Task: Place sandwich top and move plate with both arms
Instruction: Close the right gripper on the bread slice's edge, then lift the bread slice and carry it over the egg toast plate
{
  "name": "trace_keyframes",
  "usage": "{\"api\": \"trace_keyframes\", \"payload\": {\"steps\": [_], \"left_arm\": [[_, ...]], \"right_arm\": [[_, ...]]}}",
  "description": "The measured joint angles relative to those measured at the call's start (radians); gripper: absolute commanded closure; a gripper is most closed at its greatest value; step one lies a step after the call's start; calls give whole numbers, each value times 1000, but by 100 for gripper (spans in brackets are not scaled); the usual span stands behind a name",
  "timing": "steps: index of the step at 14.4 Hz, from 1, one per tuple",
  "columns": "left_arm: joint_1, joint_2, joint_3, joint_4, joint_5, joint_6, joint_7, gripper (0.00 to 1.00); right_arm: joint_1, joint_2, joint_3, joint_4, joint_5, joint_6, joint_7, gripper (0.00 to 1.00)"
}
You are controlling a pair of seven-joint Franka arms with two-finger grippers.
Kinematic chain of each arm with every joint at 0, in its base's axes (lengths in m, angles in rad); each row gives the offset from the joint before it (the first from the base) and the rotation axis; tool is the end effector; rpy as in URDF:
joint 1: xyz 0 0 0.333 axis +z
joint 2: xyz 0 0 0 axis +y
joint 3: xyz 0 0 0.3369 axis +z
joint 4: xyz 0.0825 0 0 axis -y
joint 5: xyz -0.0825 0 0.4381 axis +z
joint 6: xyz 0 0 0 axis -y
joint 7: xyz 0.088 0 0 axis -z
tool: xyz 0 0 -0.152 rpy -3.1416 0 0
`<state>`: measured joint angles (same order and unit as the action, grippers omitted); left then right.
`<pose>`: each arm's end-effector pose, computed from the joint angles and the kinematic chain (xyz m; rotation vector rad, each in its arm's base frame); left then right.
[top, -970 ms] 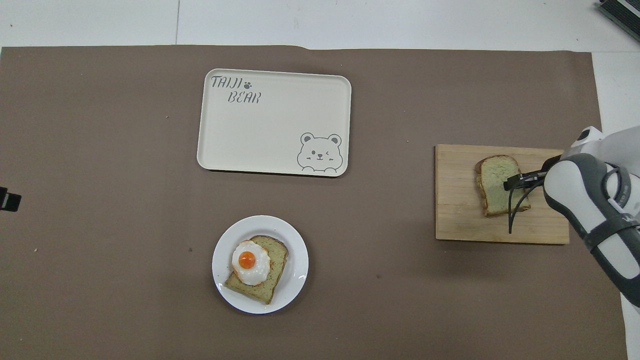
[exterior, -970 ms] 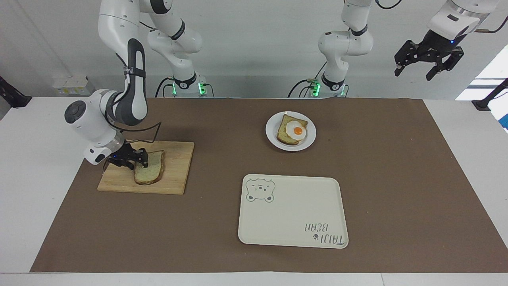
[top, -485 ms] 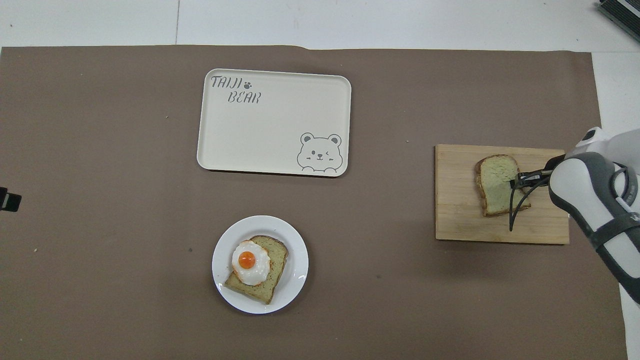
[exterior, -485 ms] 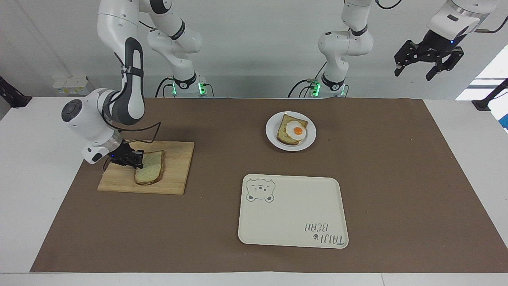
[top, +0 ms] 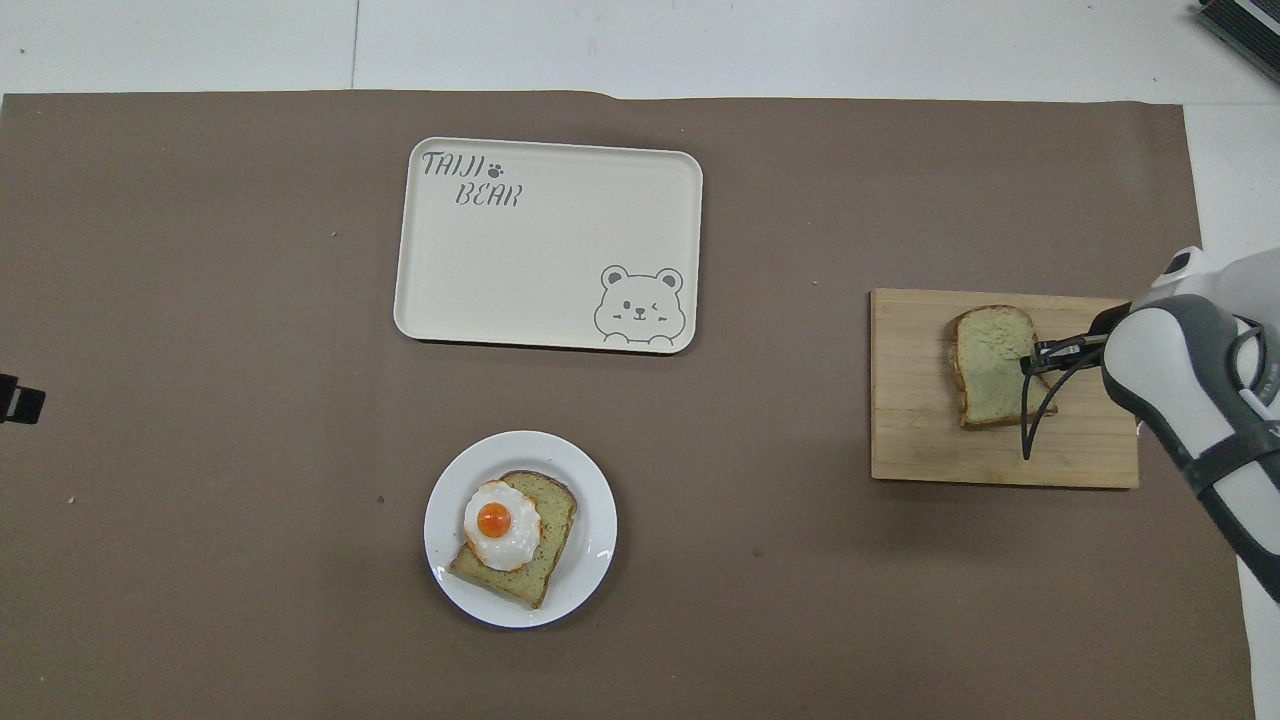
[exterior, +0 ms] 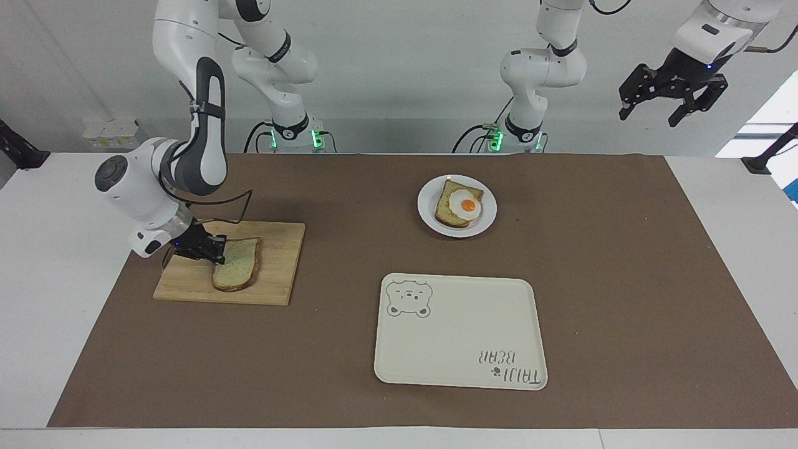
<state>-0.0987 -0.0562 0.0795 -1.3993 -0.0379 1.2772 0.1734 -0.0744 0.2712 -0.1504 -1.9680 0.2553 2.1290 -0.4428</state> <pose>0.5493 -0.0155 0.6958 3.0782 -0.3130 -0.0970 0.6260 -0.1208 0.2711 -2.9455 -0.1093 0.0636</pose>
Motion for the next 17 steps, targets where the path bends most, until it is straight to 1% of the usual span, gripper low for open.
{"api": "trace_keyframes", "payload": {"steps": [5,8,11,15,17], "left_arm": [[0,-2,0,-1,0,0,0,0],[0,-3,0,-1,0,0,0,0],[0,-4,0,-2,0,0,0,0],[0,-5,0,-3,0,0,0,0],[0,-6,0,-4,0,0,0,0]], "right_arm": [[2,-31,17,99,2,-149,0,100],[4,-61,59,142,6,-235,39,100],[8,-90,113,153,7,-276,142,100],[19,-104,201,156,7,-313,236,100],[55,-105,224,156,7,-317,302,100]]}}
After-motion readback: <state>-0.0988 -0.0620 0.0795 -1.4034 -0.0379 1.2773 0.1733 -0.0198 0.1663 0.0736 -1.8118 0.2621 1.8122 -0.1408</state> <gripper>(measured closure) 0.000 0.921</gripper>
